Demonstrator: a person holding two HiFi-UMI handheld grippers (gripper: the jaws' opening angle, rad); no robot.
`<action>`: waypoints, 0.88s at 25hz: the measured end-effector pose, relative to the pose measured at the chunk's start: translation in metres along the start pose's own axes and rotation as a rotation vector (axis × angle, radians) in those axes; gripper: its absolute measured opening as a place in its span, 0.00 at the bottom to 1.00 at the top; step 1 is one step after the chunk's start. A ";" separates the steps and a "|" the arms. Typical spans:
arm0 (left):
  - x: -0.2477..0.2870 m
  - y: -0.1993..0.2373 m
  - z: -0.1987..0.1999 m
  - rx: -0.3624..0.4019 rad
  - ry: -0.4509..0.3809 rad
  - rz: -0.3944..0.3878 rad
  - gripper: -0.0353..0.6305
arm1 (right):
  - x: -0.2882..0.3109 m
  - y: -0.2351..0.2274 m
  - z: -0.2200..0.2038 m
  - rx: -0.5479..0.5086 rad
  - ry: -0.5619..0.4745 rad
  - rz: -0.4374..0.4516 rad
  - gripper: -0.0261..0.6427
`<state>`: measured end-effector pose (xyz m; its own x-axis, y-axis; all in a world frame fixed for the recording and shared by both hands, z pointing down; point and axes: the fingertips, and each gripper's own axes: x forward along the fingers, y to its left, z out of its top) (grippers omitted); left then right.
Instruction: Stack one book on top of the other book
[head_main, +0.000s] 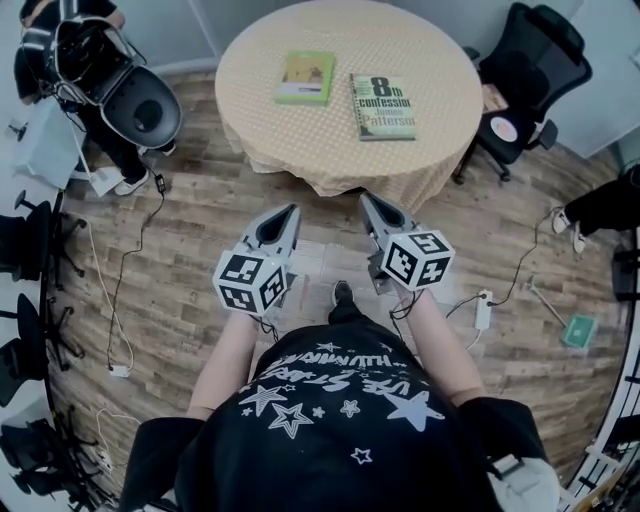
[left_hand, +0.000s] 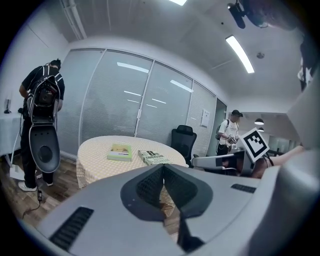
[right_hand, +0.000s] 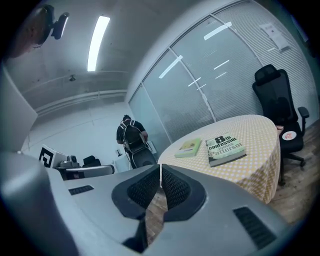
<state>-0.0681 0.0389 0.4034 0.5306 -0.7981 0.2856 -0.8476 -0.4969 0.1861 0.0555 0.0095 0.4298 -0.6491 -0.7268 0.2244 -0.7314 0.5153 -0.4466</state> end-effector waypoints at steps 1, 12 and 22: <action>0.008 0.000 0.002 -0.002 0.001 0.002 0.06 | 0.003 -0.007 0.003 0.001 0.003 0.001 0.08; 0.079 0.008 0.010 -0.011 0.028 0.039 0.07 | 0.033 -0.064 0.022 0.019 0.046 0.036 0.08; 0.094 0.020 0.022 -0.009 0.034 0.091 0.07 | 0.051 -0.083 0.037 0.049 0.049 0.061 0.08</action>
<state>-0.0353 -0.0531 0.4131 0.4516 -0.8277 0.3331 -0.8922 -0.4199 0.1663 0.0906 -0.0874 0.4462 -0.7029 -0.6705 0.2373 -0.6795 0.5346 -0.5024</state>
